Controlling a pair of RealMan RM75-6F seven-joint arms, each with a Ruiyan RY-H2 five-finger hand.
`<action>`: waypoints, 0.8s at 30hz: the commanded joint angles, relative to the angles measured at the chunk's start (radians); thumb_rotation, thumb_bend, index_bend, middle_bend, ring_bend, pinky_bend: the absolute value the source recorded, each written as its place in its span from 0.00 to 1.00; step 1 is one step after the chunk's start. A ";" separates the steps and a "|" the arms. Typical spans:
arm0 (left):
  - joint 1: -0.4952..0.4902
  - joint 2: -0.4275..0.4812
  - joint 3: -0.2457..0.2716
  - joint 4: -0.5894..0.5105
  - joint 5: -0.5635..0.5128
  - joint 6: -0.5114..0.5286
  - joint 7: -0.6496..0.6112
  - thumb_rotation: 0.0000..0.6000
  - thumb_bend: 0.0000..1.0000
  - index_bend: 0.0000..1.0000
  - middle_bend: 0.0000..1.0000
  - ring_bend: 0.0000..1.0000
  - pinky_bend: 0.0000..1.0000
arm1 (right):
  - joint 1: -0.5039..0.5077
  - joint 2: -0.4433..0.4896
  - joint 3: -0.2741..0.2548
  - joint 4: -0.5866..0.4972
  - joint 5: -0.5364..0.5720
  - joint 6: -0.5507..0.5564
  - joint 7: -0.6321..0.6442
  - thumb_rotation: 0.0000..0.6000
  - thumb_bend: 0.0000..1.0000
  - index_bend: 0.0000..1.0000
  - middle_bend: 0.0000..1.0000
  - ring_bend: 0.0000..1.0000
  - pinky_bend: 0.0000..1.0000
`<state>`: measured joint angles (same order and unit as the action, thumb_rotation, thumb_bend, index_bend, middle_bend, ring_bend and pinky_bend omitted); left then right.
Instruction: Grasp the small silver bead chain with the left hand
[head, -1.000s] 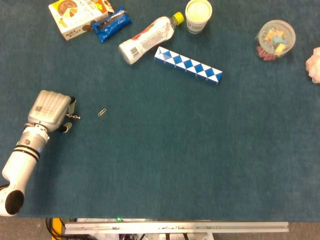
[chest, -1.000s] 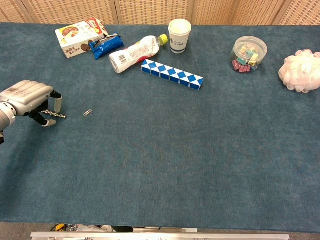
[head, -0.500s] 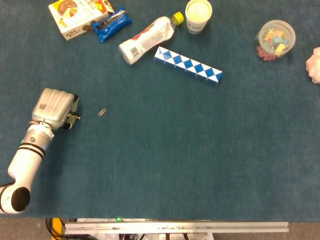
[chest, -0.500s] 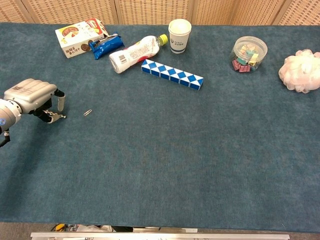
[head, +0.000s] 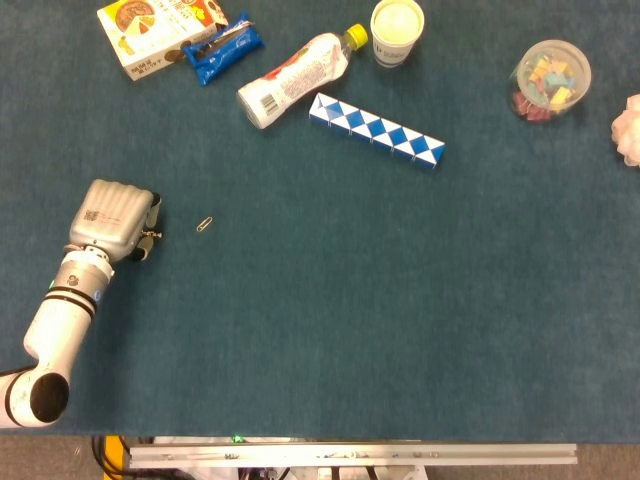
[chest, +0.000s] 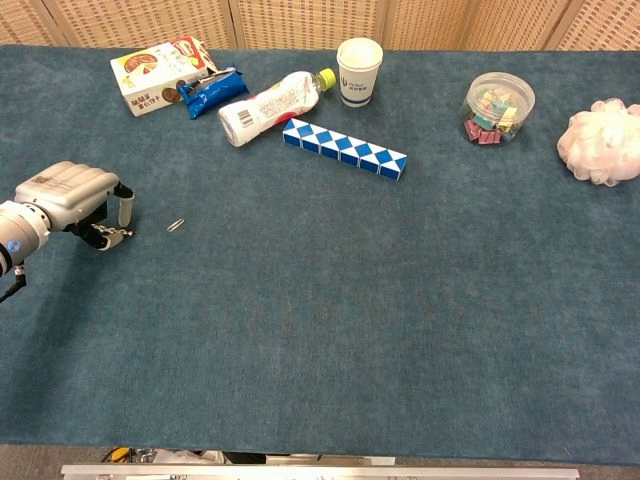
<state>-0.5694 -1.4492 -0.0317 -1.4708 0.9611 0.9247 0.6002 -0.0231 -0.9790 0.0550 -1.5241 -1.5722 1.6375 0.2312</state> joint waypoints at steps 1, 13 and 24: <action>-0.003 -0.001 0.003 -0.002 -0.007 0.002 0.004 1.00 0.31 0.50 1.00 1.00 1.00 | -0.001 0.000 0.000 0.000 -0.001 0.002 0.000 1.00 0.33 0.52 0.54 0.44 0.49; -0.015 -0.003 0.011 -0.006 -0.029 0.005 0.002 1.00 0.32 0.51 1.00 1.00 1.00 | -0.010 0.002 0.000 0.002 0.000 0.011 0.005 1.00 0.33 0.52 0.54 0.44 0.49; -0.025 -0.009 0.017 -0.004 -0.054 0.005 0.005 1.00 0.32 0.51 1.00 1.00 1.00 | -0.013 0.000 0.002 0.004 0.004 0.012 0.009 1.00 0.33 0.52 0.54 0.45 0.49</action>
<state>-0.5942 -1.4582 -0.0151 -1.4750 0.9072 0.9301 0.6051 -0.0359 -0.9789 0.0567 -1.5196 -1.5678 1.6491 0.2402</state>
